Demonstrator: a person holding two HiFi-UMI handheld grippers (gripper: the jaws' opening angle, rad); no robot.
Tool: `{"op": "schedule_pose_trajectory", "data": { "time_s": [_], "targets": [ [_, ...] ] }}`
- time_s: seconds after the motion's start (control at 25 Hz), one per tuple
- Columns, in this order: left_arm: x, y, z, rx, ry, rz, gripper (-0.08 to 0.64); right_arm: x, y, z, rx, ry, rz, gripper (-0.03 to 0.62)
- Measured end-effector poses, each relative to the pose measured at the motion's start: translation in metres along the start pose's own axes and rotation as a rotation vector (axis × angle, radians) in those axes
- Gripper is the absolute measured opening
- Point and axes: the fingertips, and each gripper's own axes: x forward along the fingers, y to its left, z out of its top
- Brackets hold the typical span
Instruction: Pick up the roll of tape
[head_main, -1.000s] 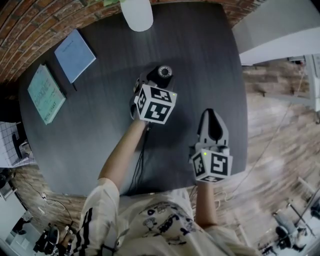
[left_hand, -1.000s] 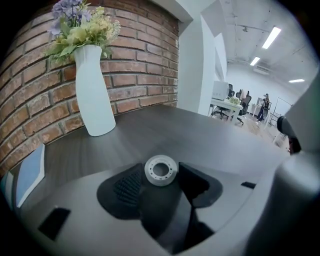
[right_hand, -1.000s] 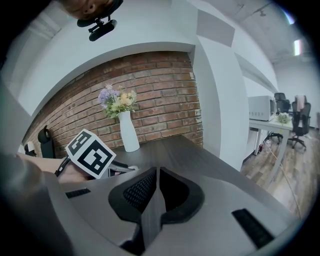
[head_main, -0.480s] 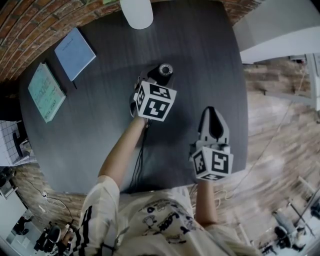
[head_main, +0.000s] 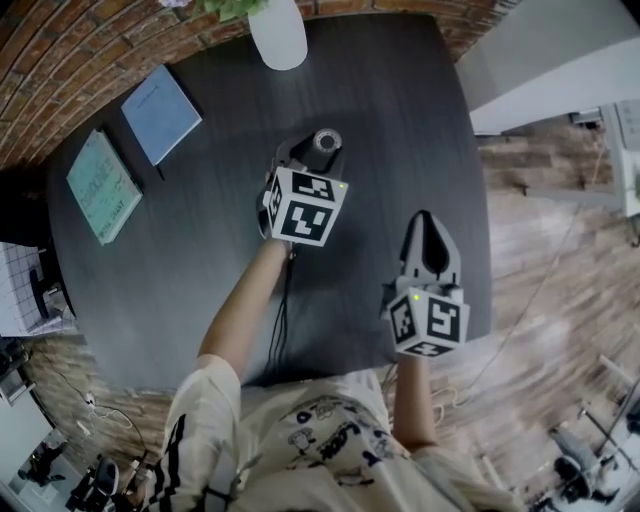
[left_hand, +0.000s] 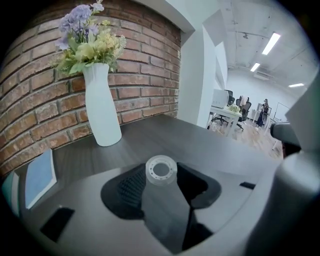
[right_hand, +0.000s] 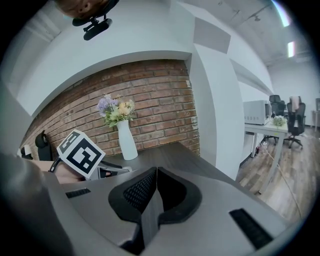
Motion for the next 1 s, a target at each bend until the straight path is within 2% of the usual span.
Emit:
{"op": "schedule_pose_trajectory", "data": {
  "time_s": [0.28, 0.64, 1.0],
  "targets": [
    [-0.048, 0.003, 0.031, -0.014, -0.103, 0.011, 0.196, -0.014, 0.014, 0.029, -0.028, -0.067, 0.001, 0.005],
    [-0.149, 0.006, 0.072, -0.009, -0.271, 0.042, 0.196, -0.046, 0.05, 0.064, -0.068, -0.141, 0.014, 0.005],
    [-0.244, 0.006, 0.075, -0.002, -0.411, 0.082, 0.196, -0.085, 0.088, 0.093, -0.1, -0.23, 0.015, 0.005]
  ]
}}
